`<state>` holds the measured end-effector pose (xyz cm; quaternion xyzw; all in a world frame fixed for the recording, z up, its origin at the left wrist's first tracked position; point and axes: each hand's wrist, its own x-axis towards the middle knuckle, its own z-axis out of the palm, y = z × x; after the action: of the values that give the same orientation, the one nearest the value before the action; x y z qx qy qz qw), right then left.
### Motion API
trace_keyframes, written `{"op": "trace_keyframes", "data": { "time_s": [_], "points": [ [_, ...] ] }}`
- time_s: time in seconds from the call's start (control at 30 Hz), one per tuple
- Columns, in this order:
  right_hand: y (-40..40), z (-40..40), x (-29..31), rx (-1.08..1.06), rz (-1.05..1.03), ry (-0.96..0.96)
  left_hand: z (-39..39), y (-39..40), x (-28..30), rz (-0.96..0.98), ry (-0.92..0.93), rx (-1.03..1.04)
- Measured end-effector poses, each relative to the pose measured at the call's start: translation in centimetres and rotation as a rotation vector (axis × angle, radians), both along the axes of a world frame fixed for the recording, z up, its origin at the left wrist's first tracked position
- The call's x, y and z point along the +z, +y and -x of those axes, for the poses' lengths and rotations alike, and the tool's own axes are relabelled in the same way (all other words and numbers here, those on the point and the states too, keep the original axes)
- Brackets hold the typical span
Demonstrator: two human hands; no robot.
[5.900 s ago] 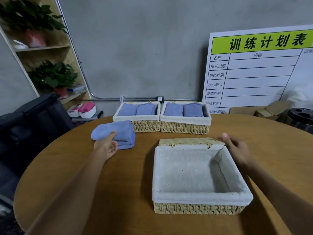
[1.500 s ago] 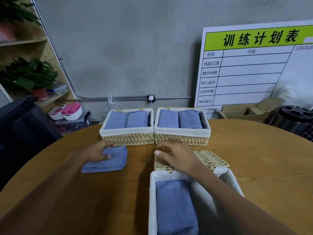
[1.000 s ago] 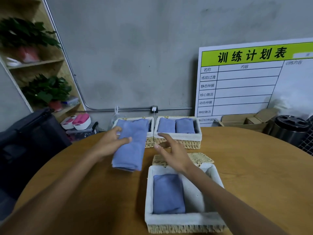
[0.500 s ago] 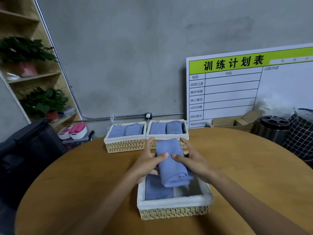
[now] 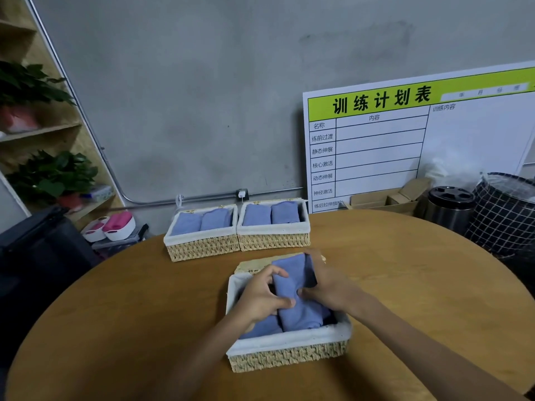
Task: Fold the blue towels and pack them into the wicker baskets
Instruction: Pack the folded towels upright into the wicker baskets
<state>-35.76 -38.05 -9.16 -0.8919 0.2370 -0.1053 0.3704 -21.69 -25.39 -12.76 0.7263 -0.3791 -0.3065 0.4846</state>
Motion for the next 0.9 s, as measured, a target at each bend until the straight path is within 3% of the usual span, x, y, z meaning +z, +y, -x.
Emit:
{"op": "trace_keyframes", "data": {
  "time_s": [0.33,0.47,0.6,0.73,0.9],
  "points": [
    [0.6,-1.7,-1.8,-0.006,0.133,0.276,-0.4,-0.8,-2.1,-0.186,-0.114,-0.08],
    [0.7,-1.9,-1.0,0.049,0.384,0.328,-0.5,-1.2,-1.7,-0.212,-0.292,-0.144],
    [-1.1,-0.2,0.5,0.221,0.703,0.161,-0.9,0.0,0.4,-0.257,-0.593,-0.227],
    [-2.9,0.6,0.1,0.325,0.7,0.262,-2.6,0.7,1.7,-0.249,-0.862,-0.322],
    [-2.8,-0.2,-1.7,0.381,0.69,0.3,-2.9,0.9,-0.6,-0.394,-0.977,-0.387]
  ]
}}
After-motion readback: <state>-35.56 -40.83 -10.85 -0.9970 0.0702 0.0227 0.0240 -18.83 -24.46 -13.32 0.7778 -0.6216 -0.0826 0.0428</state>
